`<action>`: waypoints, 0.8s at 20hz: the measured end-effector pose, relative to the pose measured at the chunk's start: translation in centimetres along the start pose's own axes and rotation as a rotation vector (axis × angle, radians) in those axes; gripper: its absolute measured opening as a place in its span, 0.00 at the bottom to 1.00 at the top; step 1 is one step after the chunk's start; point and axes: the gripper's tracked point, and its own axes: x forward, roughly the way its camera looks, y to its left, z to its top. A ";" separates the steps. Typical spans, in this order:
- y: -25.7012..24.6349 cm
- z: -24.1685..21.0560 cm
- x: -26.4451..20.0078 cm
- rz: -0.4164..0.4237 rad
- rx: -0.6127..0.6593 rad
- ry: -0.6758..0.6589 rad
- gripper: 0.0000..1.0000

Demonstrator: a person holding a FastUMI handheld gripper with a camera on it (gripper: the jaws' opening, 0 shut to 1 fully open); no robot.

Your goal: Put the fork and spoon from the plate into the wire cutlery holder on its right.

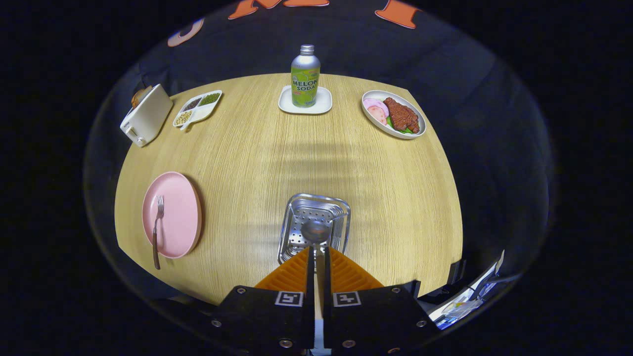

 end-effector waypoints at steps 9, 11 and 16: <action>-2.0 12.4 -7.8 -0.040 0.132 -0.631 0.18; -2.5 14.3 -11.0 -0.081 0.144 -0.767 0.30; -1.3 16.9 -16.5 -0.125 0.178 -0.958 0.65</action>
